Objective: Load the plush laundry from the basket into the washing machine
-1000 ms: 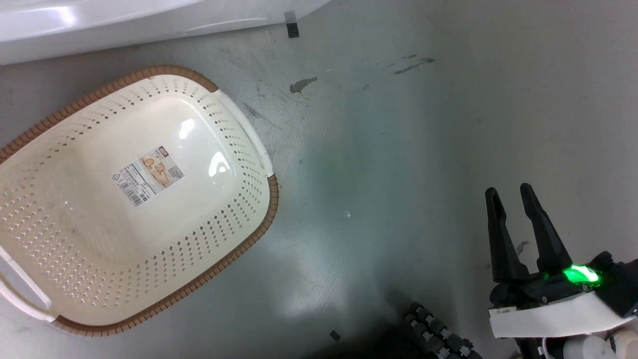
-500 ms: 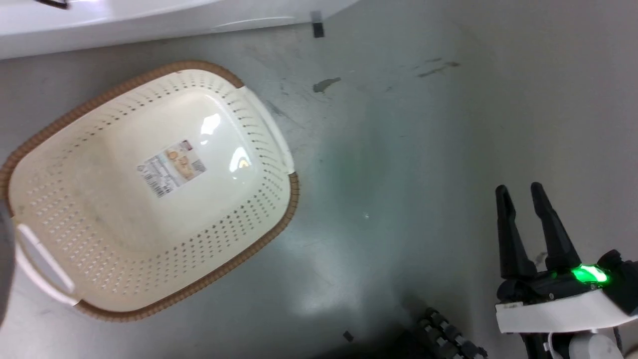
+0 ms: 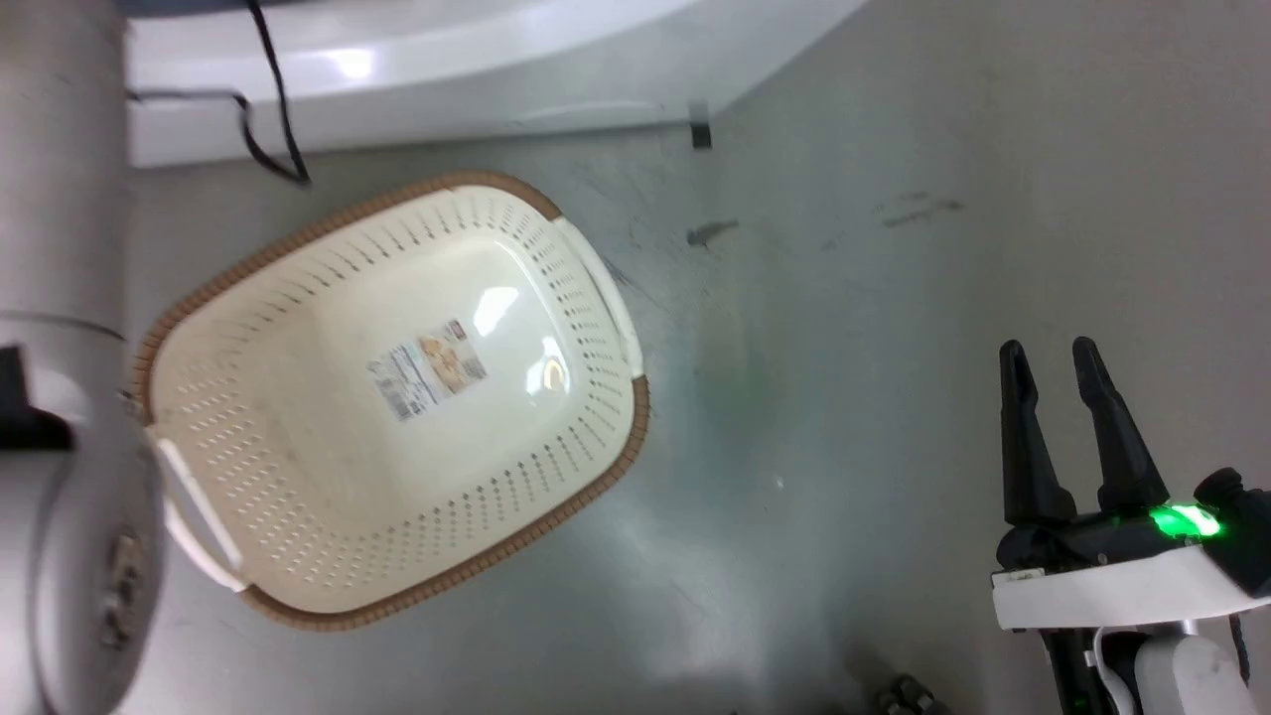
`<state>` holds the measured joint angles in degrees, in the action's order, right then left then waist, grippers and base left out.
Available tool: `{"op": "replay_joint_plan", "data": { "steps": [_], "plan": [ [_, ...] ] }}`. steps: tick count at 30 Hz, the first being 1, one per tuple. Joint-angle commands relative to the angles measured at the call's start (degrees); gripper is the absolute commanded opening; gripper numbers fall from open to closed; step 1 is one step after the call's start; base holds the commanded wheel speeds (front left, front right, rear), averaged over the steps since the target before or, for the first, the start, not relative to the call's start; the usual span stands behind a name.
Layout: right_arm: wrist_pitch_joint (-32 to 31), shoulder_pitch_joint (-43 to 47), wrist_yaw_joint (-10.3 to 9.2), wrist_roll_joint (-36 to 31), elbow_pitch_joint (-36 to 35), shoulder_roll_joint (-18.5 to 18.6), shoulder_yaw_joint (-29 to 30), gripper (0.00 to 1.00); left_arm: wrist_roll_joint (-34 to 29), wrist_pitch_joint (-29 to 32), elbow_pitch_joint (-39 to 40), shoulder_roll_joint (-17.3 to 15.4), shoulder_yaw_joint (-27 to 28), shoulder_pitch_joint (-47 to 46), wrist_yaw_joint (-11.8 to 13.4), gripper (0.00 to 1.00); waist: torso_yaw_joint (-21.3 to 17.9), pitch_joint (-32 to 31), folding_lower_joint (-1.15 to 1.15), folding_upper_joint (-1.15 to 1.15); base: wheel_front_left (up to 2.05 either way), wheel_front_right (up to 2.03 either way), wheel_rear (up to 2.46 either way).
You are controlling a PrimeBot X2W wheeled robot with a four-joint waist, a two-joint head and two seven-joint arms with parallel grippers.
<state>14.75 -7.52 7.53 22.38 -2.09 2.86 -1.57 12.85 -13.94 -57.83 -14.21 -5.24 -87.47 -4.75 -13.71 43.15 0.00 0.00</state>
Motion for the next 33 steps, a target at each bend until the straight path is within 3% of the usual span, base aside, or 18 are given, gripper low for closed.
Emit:
{"op": "replay_joint_plan", "data": {
  "steps": [1, 16, 33],
  "plan": [
    [0.3, -1.0, -0.04, -0.4, 0.3, 0.0, 0.3, 1.00, 0.3, -0.3, -0.4, 0.5, -0.3, 1.7, -0.3, 1.00, 1.3, -2.0, 0.00, 0.00, 0.00, 0.00, 0.00],
    [0.3, -0.7, -0.04, -3.0, 3.5, 0.0, 1.4, 1.00, 3.4, 3.4, -4.9, 5.4, -1.8, 14.8, -0.9, 1.00, 6.2, -13.8, 0.00, 0.00, 0.00, 0.00, 0.00],
    [0.3, 4.2, -0.04, -5.8, 7.5, 0.0, 2.4, 1.00, 6.9, 0.0, -2.7, 7.7, -1.3, 31.4, -1.4, 1.00, 10.6, -29.0, 0.00, 0.00, 0.00, 0.00, 0.00]
  ]
}}
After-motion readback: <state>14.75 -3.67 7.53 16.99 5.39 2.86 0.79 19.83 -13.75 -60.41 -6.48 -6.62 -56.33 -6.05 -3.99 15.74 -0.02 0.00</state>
